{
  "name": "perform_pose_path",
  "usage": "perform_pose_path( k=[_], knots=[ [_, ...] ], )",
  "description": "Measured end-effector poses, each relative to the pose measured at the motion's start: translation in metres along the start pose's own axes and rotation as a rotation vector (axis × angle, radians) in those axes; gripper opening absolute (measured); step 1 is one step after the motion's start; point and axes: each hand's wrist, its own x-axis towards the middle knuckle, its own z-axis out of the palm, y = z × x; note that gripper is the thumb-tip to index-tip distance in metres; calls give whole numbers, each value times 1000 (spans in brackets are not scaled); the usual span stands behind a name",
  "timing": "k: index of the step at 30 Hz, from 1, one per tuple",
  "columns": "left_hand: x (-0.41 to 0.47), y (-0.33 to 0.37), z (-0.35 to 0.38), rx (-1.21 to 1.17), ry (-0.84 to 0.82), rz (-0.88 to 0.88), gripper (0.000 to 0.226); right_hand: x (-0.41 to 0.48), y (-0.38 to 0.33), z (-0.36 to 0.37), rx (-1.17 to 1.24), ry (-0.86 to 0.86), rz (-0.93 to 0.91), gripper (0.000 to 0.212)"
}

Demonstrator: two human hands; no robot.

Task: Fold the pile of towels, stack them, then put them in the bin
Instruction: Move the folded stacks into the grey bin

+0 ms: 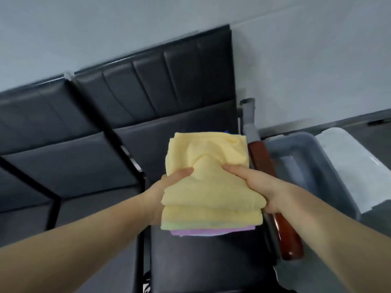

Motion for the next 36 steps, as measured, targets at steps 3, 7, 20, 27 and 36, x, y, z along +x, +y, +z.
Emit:
perform_pose_path(
  k=[3, 7, 20, 27, 36],
  knots=[
    [-5, 33, 55, -10, -52, 63, 103, -24, -29, -40, 45, 92, -62, 74],
    [20, 70, 130, -59, -85, 109, 72, -40, -54, -106, 101, 236, -75, 77],
    [254, 68, 358, 25, -112, -19, 86, 36, -24, -387, 237, 386, -56, 75],
    [520, -53, 413, -129, 67, -172, 112, 219, 36, -549, 116, 360, 148, 106],
    [719, -95, 376, -246, 120, -54, 61, 460, 86, -606, -106, 338, 124, 80]
  ],
)
